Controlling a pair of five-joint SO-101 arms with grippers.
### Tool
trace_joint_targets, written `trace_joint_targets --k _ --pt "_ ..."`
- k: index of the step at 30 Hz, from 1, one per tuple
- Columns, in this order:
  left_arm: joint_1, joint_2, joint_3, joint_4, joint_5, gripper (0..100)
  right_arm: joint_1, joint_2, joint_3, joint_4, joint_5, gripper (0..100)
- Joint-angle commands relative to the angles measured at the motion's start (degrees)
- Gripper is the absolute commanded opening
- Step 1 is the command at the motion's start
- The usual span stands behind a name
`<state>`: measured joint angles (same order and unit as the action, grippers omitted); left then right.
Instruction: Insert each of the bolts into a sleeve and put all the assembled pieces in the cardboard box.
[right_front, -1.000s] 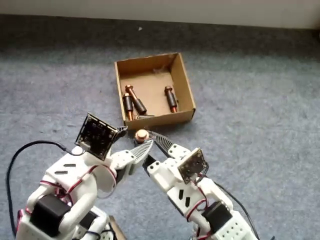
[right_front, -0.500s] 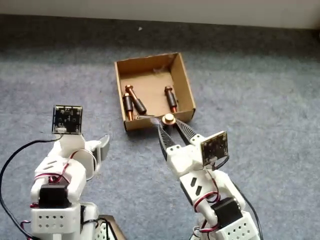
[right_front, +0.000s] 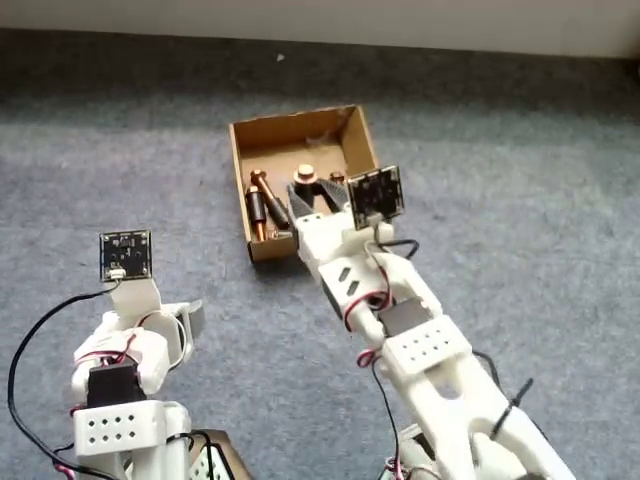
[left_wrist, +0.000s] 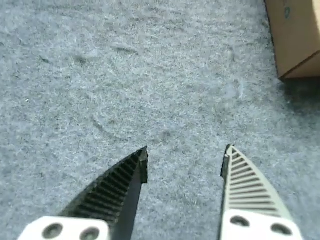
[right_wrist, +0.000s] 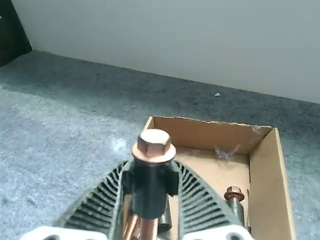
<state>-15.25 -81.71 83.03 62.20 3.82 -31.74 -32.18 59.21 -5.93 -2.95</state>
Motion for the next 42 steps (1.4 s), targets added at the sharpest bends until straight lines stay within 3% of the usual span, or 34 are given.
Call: trace_joint_targets --k 1,6,13,17,21,26,32,42 --pt "-0.66 -0.48 0.4 -3.25 -0.18 26 4.26 13.23 -9.8 -8.22 -0.62 0.4" --pt "-0.66 -0.48 0.4 -3.34 -0.18 26 6.11 28.7 -17.63 -9.01 -0.62 1.2" --pt "-0.66 -0.48 0.4 -3.34 -0.18 26 4.62 28.18 -18.51 -8.57 -0.35 19.0" --pt "-0.75 -0.48 0.4 -3.34 -0.18 26 4.09 18.33 -15.69 1.01 -0.26 13.7" --pt "-0.75 -0.48 -0.04 -2.99 -0.18 26 4.0 6.02 -11.12 11.47 -0.26 0.2" --pt "-0.75 -0.48 -0.22 -3.25 -0.18 22 4.26 -9.8 0.57 20.79 -0.26 0.5" --pt "-0.57 -0.48 -3.21 -2.9 -0.18 0 4.35 -30.64 15.34 27.56 -0.26 0.5" --pt "-0.31 -0.48 -3.56 -2.9 -0.18 1 12.62 -65.1 30.99 43.21 -0.26 0.5"
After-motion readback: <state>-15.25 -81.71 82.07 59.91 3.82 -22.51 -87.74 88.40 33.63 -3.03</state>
